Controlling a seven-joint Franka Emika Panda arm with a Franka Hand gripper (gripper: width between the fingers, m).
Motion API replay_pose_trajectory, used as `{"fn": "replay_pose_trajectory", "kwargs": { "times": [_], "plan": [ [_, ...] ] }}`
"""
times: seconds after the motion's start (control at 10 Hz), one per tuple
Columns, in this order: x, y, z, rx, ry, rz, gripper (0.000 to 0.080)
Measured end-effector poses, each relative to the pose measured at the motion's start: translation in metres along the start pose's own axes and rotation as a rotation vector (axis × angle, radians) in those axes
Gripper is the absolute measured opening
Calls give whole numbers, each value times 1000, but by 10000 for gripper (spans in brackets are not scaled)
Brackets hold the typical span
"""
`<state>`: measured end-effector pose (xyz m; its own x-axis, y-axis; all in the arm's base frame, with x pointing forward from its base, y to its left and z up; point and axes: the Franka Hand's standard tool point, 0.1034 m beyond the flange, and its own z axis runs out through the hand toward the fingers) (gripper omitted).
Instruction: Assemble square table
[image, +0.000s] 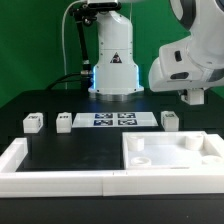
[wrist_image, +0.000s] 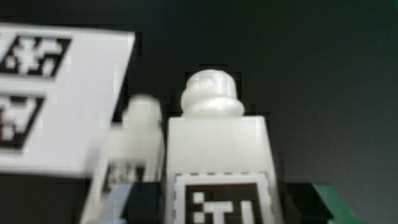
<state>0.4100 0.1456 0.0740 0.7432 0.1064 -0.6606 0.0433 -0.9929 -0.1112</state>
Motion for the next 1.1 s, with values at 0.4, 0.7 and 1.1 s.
{"fn": "replay_pose_trajectory", "kwargs": {
  "times": [0.4, 0.7, 1.1],
  "plan": [
    [-1, 13, -69, 20, 187, -7, 288],
    [8, 16, -69, 8, 422, -3, 288],
    [45, 22, -89, 3, 784, -19, 288]
  ]
}}
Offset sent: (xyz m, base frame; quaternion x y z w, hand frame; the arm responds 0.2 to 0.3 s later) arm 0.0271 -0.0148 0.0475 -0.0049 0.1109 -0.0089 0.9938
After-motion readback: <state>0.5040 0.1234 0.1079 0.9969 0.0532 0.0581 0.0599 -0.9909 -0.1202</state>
